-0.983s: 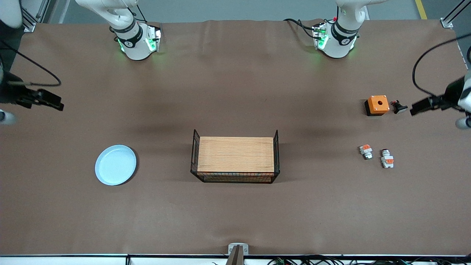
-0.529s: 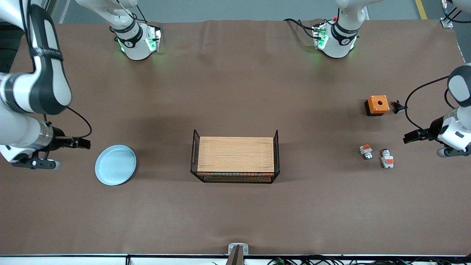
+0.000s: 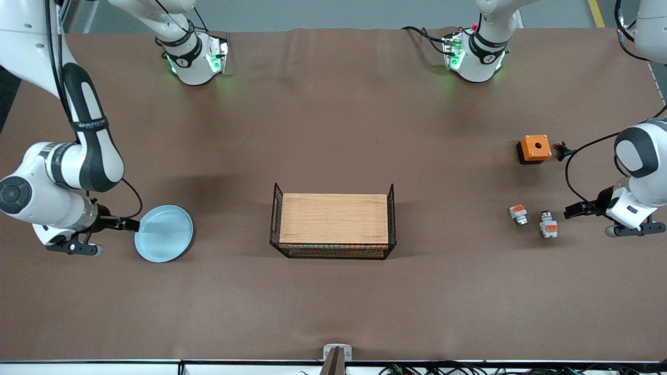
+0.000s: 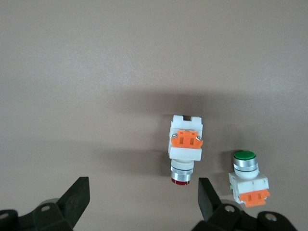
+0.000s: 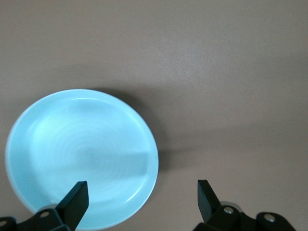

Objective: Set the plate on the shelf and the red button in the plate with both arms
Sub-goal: 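Lower the right gripper to the plate rim while the left gripper descends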

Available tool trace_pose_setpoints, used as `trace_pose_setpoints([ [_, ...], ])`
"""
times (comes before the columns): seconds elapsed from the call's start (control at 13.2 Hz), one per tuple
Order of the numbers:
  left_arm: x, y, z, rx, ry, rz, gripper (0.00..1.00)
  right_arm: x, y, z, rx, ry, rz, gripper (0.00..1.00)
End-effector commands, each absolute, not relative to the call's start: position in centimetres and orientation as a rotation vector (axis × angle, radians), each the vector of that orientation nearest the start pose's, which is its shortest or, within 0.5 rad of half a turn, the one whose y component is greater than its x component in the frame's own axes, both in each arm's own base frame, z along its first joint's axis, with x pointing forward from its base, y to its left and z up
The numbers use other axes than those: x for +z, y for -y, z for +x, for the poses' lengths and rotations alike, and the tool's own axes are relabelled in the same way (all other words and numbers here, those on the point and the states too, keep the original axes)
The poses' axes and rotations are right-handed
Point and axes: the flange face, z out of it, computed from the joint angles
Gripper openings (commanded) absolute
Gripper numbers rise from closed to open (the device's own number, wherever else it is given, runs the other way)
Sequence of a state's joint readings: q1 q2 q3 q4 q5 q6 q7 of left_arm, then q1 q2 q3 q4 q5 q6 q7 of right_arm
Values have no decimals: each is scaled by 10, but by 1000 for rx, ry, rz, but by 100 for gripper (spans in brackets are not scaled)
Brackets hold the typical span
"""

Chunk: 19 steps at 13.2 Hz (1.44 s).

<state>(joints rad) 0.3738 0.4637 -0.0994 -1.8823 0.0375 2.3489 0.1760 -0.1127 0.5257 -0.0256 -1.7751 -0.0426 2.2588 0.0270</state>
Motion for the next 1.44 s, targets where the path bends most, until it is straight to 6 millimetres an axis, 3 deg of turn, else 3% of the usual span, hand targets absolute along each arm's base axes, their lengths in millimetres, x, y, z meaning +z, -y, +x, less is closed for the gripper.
trace_pose_setpoints([
  [0.0,246,-177,614,-8,154,-3173,98,235,104,652,82,-246,-3094,100],
  [0.3,231,-163,620,-26,226,-3231,91,204,119,653,97,-190,-2986,97],
  [0.53,223,-154,630,-39,213,-3239,87,196,118,652,110,-187,-2983,86],
  [0.76,204,-154,635,-55,218,-3241,84,184,118,650,124,-188,-2983,75],
  [1.13,190,-139,642,-50,239,-3254,77,182,115,651,129,-167,-2985,41],
  [1.21,189,-138,642,-45,239,-3255,73,183,115,651,129,-154,-2989,31],
  [1.36,187,-137,641,-40,238,-3257,55,184,118,651,108,-4,-2987,14],
])
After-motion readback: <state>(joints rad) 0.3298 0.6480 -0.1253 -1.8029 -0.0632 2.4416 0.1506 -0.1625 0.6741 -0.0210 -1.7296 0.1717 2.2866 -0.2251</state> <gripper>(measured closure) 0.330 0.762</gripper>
